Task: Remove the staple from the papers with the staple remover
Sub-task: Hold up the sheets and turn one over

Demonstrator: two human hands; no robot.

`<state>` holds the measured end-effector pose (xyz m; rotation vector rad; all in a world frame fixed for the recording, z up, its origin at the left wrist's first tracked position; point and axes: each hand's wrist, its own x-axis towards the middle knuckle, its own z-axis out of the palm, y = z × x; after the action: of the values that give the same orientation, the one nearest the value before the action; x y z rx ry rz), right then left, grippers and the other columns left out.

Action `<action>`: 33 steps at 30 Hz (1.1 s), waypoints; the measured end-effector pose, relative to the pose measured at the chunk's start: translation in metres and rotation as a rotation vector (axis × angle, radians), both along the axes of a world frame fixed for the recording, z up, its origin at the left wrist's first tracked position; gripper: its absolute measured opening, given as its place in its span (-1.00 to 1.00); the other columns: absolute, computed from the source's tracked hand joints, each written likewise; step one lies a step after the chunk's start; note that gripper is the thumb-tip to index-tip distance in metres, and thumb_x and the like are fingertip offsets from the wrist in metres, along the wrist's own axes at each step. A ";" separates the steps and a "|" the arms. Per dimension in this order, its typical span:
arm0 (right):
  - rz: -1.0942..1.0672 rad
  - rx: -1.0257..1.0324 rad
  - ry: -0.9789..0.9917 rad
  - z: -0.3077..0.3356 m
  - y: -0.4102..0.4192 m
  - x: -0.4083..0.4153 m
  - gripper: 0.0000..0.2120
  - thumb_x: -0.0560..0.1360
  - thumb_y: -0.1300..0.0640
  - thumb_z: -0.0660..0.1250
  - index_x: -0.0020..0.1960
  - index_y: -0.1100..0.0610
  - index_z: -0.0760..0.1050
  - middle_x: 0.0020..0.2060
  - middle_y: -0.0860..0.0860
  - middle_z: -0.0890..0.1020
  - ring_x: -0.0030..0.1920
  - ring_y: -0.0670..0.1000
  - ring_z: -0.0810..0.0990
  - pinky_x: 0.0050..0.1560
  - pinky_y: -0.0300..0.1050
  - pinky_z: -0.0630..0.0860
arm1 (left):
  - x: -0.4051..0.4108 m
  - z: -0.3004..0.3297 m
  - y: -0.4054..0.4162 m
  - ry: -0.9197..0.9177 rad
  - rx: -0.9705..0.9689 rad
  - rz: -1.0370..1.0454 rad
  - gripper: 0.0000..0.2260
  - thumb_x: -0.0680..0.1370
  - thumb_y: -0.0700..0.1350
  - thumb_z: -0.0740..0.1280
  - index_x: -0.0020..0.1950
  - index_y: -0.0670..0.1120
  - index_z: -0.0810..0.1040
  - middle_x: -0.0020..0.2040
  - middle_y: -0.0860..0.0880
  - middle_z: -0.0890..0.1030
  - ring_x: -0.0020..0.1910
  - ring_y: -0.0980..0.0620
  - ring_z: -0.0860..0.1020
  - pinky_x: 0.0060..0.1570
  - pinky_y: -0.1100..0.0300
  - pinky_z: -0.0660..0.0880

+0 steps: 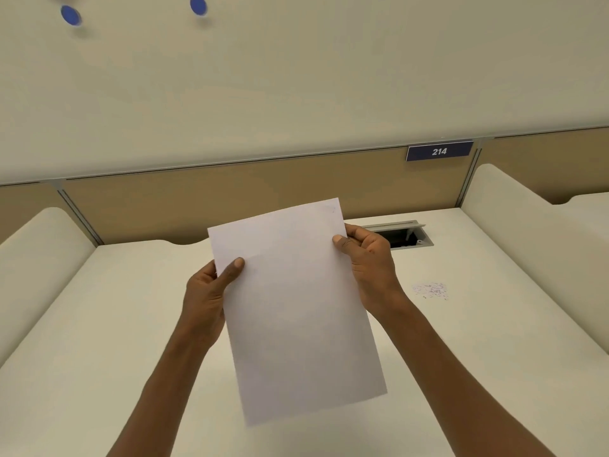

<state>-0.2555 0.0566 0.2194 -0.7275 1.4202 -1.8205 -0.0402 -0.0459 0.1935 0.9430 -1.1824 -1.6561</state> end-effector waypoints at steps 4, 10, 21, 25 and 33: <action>0.036 0.001 -0.075 -0.006 -0.006 0.000 -0.81 0.54 0.27 0.30 0.10 0.19 0.61 -0.01 0.14 0.71 -0.10 0.10 0.66 0.07 0.11 0.59 | 0.001 0.008 0.003 0.039 -0.021 0.016 -0.70 0.43 -0.09 0.45 0.13 -0.14 0.65 0.01 -0.08 0.73 -0.13 -0.04 0.70 -0.15 0.11 0.66; 0.029 0.006 -0.083 -0.012 -0.013 -0.002 -0.82 0.53 0.28 0.30 0.10 0.22 0.61 0.00 0.18 0.70 -0.12 0.11 0.65 0.06 0.10 0.59 | 0.003 0.008 0.001 0.044 -0.026 0.027 -0.71 0.41 -0.10 0.46 0.11 -0.12 0.65 0.00 -0.08 0.73 -0.15 -0.04 0.69 -0.19 0.12 0.65; 0.032 0.012 -0.079 -0.023 -0.021 -0.003 -0.84 0.54 0.27 0.30 0.07 0.20 0.62 -0.03 0.15 0.71 -0.12 0.10 0.66 0.03 0.07 0.60 | 0.004 -0.004 -0.003 0.036 0.006 0.038 -0.69 0.42 -0.07 0.46 0.13 -0.12 0.66 0.04 -0.10 0.73 -0.12 -0.06 0.70 -0.13 0.09 0.67; 0.031 0.027 -0.119 -0.035 -0.027 -0.005 -0.87 0.53 0.26 0.31 0.02 0.21 0.62 -0.07 0.14 0.71 -0.15 0.10 0.65 0.01 0.07 0.59 | 0.008 -0.017 -0.002 0.012 0.074 -0.061 -0.66 0.52 -0.03 0.39 0.22 -0.17 0.62 0.12 -0.12 0.71 0.02 -0.09 0.69 -0.03 0.07 0.66; -0.087 0.237 -0.112 -0.101 -0.039 -0.011 -0.85 0.53 0.24 0.29 -0.04 0.11 0.63 -0.07 0.05 0.71 -0.07 0.12 0.68 0.03 0.07 0.63 | 0.029 -0.084 0.015 -0.308 0.129 -0.164 -0.74 0.53 -0.17 0.44 0.22 -0.13 0.63 0.09 -0.13 0.72 0.05 -0.21 0.69 0.11 -0.16 0.57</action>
<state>-0.2664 0.0175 0.1184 -0.4433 1.5789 -1.6913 -0.0112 -0.0305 0.1099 1.2444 -1.4014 -1.7776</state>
